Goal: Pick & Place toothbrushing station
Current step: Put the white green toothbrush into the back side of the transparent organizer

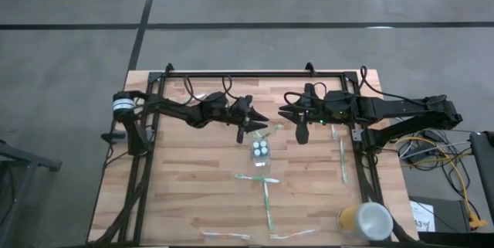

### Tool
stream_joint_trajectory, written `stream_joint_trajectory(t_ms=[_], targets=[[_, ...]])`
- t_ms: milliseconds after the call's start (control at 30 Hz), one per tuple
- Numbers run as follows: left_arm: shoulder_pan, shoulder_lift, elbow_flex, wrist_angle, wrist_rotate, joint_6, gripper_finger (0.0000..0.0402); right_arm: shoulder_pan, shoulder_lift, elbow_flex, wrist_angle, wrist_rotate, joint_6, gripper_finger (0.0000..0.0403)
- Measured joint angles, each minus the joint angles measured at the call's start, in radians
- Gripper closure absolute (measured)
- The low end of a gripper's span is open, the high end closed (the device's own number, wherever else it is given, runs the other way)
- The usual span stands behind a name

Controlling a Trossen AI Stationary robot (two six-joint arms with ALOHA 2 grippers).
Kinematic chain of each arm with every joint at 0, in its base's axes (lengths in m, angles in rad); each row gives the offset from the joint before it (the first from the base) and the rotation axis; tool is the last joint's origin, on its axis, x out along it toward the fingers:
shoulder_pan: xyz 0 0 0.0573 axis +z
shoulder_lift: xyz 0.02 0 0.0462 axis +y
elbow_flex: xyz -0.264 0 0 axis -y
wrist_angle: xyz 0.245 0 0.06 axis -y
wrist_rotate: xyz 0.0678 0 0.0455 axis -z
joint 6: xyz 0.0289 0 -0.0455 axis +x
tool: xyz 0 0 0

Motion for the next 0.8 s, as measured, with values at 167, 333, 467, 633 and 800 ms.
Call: stream_joint_trajectory(t_ms=[167,333,467,633,800], targets=[[0.0,-0.085,0.0,-0.019,-0.006,0.089,0.0275,0.0,0.0,0.0,0.0,0.0,0.0,0.0335],[0.0,-0.212,0.0,-0.226,-0.067,0.233,0.0275,0.0,0.0,0.0,0.0,0.0,0.0,0.0335],[0.0,-0.317,0.0,-0.448,-0.187,0.26,0.0272,0.0,0.0,0.0,0.0,0.0,0.0,0.0335],[0.001,-0.44,0.0,-0.686,-0.341,0.256,0.0247,0.0,0.0,0.0,0.0,0.0,0.0,0.0335],[0.003,-0.542,0.0,-0.899,-0.498,0.197,0.0223,0.0,0.0,0.0,0.0,0.0,0.0,0.0335]])
